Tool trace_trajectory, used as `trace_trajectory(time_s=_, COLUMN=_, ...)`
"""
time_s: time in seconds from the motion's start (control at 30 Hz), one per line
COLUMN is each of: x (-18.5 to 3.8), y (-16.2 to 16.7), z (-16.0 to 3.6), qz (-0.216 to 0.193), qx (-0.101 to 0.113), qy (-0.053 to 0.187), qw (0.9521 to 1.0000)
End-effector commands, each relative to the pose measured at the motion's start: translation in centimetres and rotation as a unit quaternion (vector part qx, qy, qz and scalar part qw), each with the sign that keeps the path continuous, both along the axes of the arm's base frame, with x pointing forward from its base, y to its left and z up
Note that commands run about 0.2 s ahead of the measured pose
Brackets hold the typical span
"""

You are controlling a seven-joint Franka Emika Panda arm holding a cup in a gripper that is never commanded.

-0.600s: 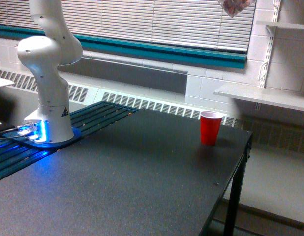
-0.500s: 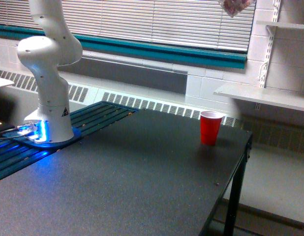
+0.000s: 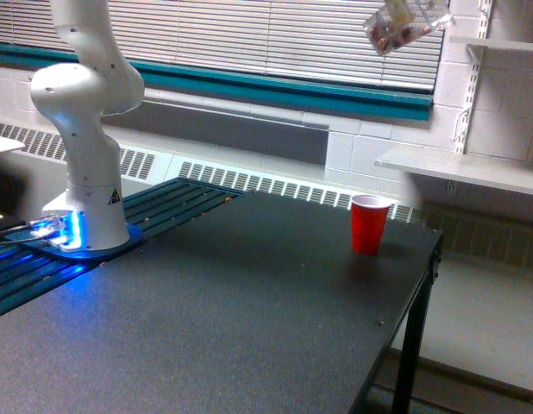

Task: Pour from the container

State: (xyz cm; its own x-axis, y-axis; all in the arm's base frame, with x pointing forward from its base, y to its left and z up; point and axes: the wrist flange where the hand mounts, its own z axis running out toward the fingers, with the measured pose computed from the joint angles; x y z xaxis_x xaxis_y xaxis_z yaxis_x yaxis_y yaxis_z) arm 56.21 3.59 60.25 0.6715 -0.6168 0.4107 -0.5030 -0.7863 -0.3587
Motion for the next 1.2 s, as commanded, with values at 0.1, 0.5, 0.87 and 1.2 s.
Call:
trace_trajectory(time_s=0.1, x=0.4, y=3.4, z=-1.5, qz=0.029, qx=-0.028, qy=-0.006, qw=0.9992)
trace_trajectory(time_s=0.5, x=1.2, y=9.4, z=-5.4, qz=0.087, qx=-0.046, qy=-0.01, qw=0.9951)
trace_trajectory(time_s=0.87, x=0.1, y=14.7, z=-10.3, qz=0.148, qx=-0.05, qy=0.017, qw=0.9876)
trace_trajectory(time_s=1.2, x=-1.9, y=17.8, z=-13.7, qz=0.193, qx=-0.05, qy=0.043, qw=0.979)
